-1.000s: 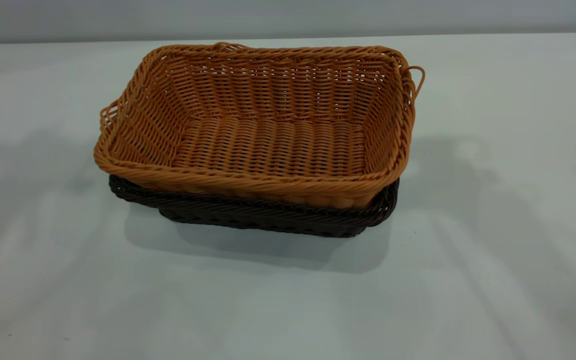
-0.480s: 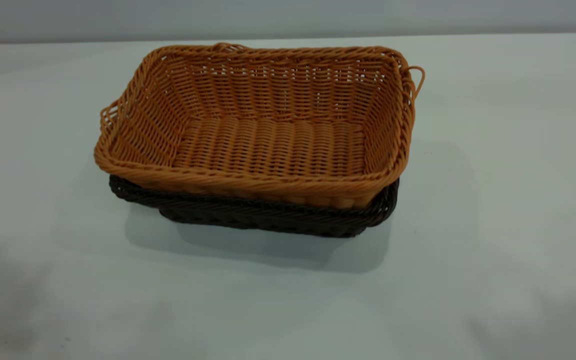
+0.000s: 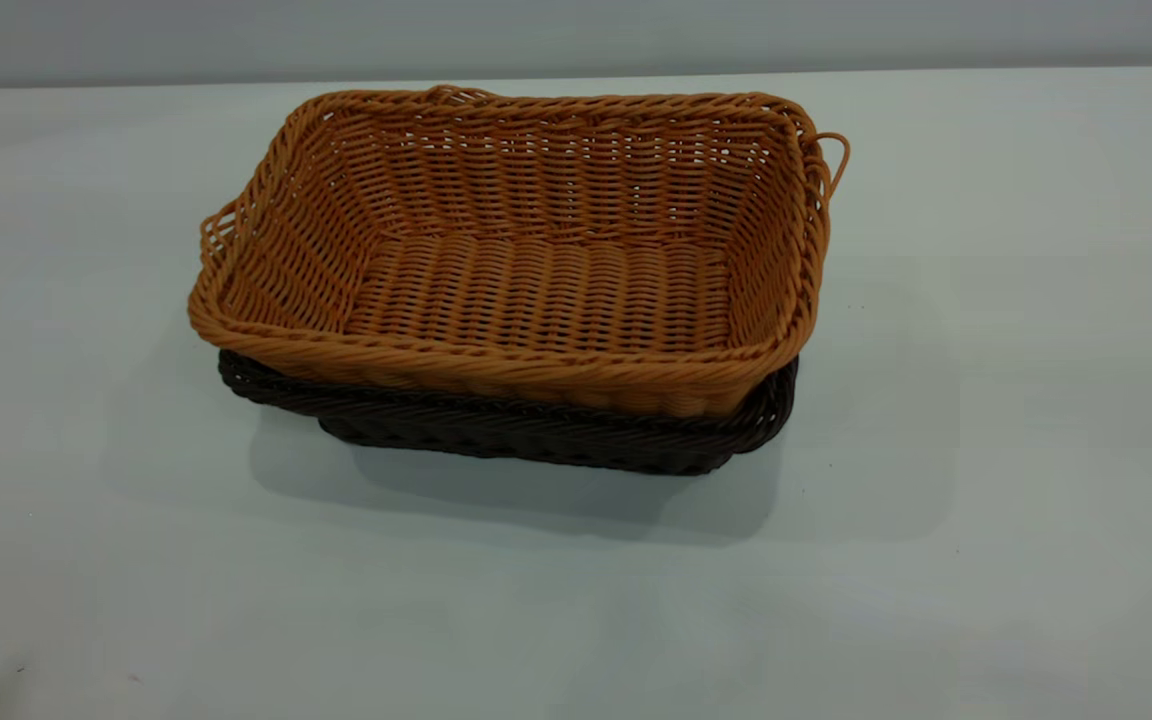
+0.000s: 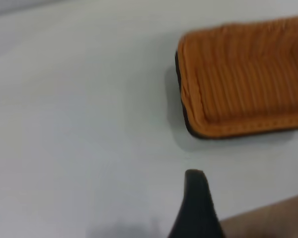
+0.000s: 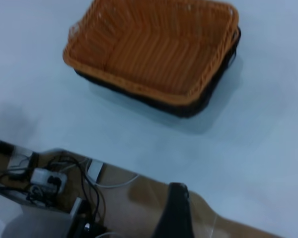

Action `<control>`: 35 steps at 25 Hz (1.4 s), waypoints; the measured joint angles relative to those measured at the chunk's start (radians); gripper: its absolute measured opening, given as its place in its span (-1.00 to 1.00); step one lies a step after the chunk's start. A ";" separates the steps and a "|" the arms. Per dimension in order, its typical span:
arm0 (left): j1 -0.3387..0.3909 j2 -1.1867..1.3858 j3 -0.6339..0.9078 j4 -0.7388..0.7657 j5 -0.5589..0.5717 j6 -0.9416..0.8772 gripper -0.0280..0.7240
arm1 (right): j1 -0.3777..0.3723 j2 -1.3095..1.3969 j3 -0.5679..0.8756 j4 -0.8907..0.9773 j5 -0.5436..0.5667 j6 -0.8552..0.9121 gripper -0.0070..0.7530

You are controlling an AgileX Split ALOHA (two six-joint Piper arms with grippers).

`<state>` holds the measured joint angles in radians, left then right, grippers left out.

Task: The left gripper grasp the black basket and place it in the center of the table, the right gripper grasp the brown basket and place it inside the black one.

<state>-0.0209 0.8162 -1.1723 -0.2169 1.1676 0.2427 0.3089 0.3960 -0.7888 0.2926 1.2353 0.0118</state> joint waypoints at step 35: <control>0.000 -0.621 0.682 0.003 -0.048 -0.005 0.38 | 0.003 -0.299 0.317 -0.115 -0.085 -0.175 0.46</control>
<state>-0.0209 0.1948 -0.4904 -0.2136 1.1194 0.2378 0.3116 0.0966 -0.4715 0.1780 1.1500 -0.1628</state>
